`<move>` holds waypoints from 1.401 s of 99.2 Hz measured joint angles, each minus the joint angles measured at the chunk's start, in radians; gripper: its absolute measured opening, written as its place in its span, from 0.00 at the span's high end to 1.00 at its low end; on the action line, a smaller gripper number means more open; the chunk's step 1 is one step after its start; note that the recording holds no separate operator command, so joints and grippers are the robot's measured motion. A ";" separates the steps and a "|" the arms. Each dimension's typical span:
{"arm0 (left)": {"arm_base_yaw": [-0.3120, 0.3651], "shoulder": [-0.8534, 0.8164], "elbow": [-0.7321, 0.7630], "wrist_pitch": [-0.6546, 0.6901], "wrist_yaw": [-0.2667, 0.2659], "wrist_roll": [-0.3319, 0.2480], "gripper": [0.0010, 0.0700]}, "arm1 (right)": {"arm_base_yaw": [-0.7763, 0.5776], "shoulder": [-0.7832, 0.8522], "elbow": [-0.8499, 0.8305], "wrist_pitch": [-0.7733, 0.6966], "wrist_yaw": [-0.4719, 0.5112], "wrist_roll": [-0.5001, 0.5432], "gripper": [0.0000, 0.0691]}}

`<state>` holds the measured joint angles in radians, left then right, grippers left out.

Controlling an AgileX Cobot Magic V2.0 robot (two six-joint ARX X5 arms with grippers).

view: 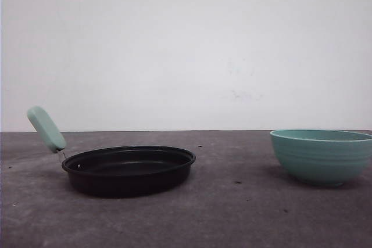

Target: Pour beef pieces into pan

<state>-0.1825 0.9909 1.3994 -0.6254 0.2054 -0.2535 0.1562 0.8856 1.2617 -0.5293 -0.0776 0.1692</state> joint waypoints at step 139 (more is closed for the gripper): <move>0.050 0.202 -0.695 0.274 0.140 -0.356 0.03 | -0.029 0.350 0.002 -0.436 -0.006 -0.069 0.01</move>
<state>-0.1329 1.1931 0.7040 -0.3511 0.3458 -0.6094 0.1268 1.2354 1.2633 -0.9653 -0.0837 0.1005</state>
